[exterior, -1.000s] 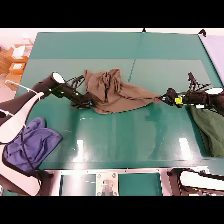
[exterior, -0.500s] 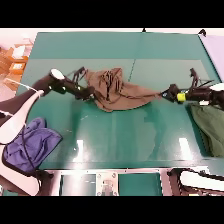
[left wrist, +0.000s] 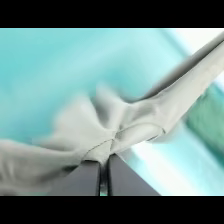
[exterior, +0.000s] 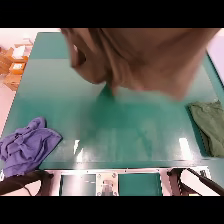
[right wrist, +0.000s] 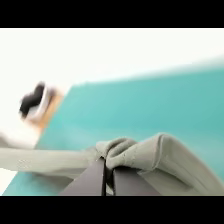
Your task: Fold the shirts.
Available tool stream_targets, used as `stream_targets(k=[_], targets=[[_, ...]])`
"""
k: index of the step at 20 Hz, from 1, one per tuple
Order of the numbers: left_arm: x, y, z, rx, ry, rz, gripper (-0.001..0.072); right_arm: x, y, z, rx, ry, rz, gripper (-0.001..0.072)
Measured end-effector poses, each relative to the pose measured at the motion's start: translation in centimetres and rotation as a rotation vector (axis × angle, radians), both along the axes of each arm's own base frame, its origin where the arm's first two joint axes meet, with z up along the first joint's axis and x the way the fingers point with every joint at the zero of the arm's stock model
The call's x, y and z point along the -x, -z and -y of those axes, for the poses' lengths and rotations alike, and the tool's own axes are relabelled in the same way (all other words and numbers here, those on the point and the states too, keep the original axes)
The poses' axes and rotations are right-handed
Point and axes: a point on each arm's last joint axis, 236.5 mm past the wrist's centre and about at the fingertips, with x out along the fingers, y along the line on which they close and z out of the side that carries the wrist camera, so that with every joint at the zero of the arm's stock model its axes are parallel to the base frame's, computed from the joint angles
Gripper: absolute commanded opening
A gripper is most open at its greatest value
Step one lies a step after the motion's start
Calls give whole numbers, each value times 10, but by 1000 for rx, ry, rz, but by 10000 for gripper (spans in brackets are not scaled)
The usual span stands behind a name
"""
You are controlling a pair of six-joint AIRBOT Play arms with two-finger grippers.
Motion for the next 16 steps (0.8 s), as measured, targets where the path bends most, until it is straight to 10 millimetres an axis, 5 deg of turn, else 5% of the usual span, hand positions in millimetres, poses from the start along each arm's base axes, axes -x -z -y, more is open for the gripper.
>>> stream_targets(k=[2, 4, 6, 8, 10, 12, 14, 16], targets=[[49, -67, -14, 51, -36, 195, 28, 43, -65, -7, 69, 64, 181, 15], [93, -115, -28, 94, -68, 352, 28, 82, -106, -15, 129, 125, 314, 15], [121, -142, -41, 110, -109, 454, 29, 104, -124, -22, 166, 162, 379, 16], [127, -149, -51, 106, -154, 497, 29, 110, -128, -21, 179, 186, 395, 16], [113, -140, -56, 96, -186, 481, 29, 102, -118, -14, 165, 193, 362, 15], [78, -115, -56, 71, -214, 424, 30, 84, -92, -8, 131, 171, 292, 16], [31, -77, -52, 33, -225, 336, 30, 54, -50, -3, 88, 133, 192, 16], [-26, -21, -42, -23, -216, 215, 30, 14, 12, 3, 40, 102, 59, 16]])
